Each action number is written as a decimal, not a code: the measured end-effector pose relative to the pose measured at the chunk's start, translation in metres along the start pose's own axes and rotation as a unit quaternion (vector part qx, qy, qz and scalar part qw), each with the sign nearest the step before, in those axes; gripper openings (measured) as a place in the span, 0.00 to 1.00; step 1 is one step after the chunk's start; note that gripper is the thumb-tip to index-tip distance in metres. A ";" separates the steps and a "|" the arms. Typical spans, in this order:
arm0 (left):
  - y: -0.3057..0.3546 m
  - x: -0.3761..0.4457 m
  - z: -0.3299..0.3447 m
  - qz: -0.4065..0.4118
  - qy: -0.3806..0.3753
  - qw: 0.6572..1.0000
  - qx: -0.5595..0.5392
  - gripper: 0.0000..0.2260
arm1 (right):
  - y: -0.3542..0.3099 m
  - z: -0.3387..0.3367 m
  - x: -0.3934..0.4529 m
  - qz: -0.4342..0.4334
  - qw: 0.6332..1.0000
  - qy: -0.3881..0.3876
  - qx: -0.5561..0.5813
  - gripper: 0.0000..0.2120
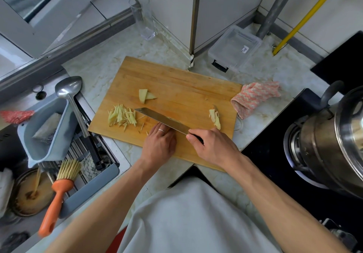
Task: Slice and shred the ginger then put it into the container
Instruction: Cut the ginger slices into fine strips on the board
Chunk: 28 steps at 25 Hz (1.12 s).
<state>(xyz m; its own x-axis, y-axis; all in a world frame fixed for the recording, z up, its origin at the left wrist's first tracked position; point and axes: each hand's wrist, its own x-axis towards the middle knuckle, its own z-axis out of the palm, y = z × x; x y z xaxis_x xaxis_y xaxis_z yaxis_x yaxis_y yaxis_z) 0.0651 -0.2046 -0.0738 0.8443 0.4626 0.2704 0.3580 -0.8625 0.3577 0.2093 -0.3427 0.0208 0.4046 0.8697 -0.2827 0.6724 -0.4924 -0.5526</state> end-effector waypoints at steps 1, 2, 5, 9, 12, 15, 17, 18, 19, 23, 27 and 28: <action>0.001 0.000 0.000 -0.002 0.002 1.000 -0.001 0.15 | -0.001 -0.001 -0.001 0.000 1.000 0.001 0.000 0.20; 0.001 0.000 0.000 -0.002 0.004 1.000 -0.001 0.15 | -0.001 -0.002 -0.003 0.000 1.000 0.002 0.001 0.20; 0.001 0.000 0.002 0.001 0.014 1.000 -0.001 0.15 | -0.002 -0.003 -0.004 0.005 1.000 0.005 0.007 0.20; 0.000 -0.001 0.004 -0.009 0.016 1.000 -0.010 0.14 | -0.002 -0.004 0.001 0.006 1.000 0.008 0.008 0.19; 0.002 -0.001 0.004 -0.012 0.015 1.000 -0.015 0.15 | 0.000 -0.004 0.004 0.009 1.000 0.004 -0.003 0.19; 0.002 -0.001 0.003 -0.014 0.019 1.000 -0.016 0.15 | 0.001 -0.003 0.004 0.004 1.000 0.001 -0.003 0.19; 0.002 0.000 0.004 -0.016 0.023 0.999 -0.016 0.14 | 0.001 -0.002 0.005 0.001 1.000 0.000 -0.005 0.19; 0.002 0.000 0.005 -0.018 0.029 0.999 -0.017 0.14 | 0.001 -0.001 0.006 0.000 1.000 -0.002 -0.015 0.20; 0.003 0.001 0.006 -0.022 0.036 0.999 -0.019 0.13 | 0.001 0.000 0.007 -0.003 1.000 -0.004 -0.027 0.20; 0.004 0.001 0.006 -0.019 0.048 0.998 -0.028 0.12 | 0.001 0.007 0.010 -0.015 0.999 0.009 -0.044 0.17; 0.006 0.001 0.005 -0.027 0.046 0.998 -0.034 0.13 | 0.001 0.013 0.006 -0.013 0.999 0.030 -0.017 0.17; 0.007 0.001 0.005 -0.029 0.045 0.998 -0.033 0.13 | 0.002 0.014 0.005 -0.011 0.999 0.032 -0.013 0.18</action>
<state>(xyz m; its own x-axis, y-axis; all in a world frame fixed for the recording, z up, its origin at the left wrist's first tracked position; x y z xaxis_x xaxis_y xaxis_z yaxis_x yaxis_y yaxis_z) 0.0704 -0.2110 -0.0761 0.7830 0.5299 0.3258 0.3747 -0.8199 0.4330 0.2040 -0.3383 0.0075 0.4272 0.8771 -0.2193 0.6973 -0.4741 -0.5376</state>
